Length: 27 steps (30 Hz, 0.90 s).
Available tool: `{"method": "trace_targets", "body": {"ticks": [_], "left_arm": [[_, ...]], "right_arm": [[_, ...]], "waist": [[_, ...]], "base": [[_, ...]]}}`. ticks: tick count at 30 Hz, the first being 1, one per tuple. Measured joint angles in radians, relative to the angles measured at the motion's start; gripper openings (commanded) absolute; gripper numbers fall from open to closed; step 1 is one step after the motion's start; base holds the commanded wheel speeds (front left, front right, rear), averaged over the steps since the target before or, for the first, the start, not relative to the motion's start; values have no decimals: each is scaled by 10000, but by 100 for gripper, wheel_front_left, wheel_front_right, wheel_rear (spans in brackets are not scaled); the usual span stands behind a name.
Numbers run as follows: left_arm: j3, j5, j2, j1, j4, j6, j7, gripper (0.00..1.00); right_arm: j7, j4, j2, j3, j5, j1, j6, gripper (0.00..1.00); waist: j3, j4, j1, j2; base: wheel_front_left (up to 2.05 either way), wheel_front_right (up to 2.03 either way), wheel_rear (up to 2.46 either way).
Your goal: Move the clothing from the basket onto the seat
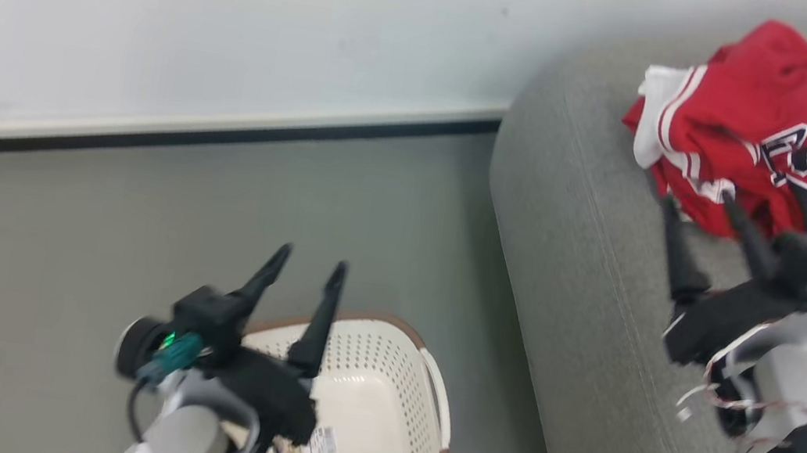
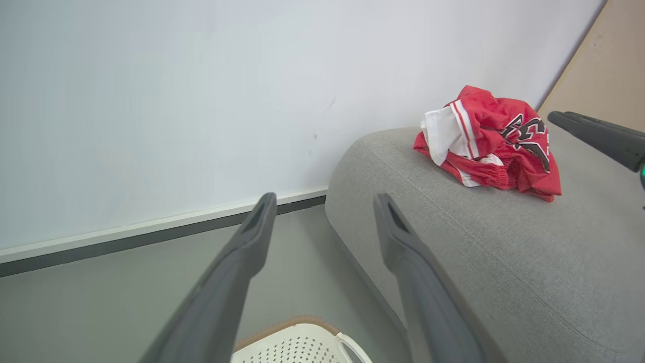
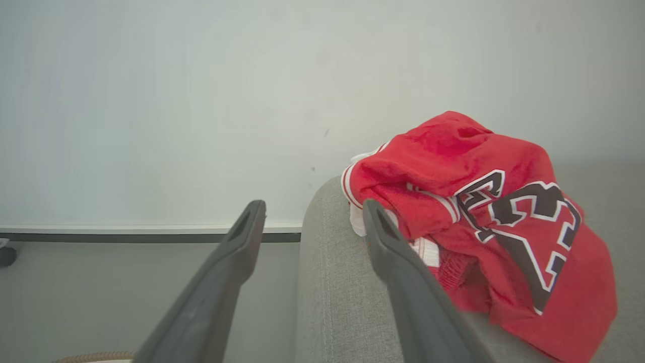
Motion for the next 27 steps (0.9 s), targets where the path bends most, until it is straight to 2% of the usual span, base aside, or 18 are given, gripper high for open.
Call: {"method": "trace_targets", "body": {"ticks": [5,11,20,27], "left_arm": [[665,-257,360,807,-105,94,0,100],[1618,-316,719,1865,-428,184,0,100],[2773,-320,909,3511,-1264,259,0,100],[3615,-146,779,4465,-1965,268,0,100]], "right_arm": [[0,-704,341,161,-12,901,-17,100],[0,-1465,704,274,-58,1790,-284,100],[0,-2744,859,307,-222,3222,-846,100],[-2,-3879,840,73,-372,4509,-1360,100]], "waist": [[-573,357,1,0],[-1165,747,1,0],[-1874,1052,2,0],[-2084,1208,2,2]], "base": [[0,0,0],[0,0,0],[0,0,0],[0,0,0]]}}
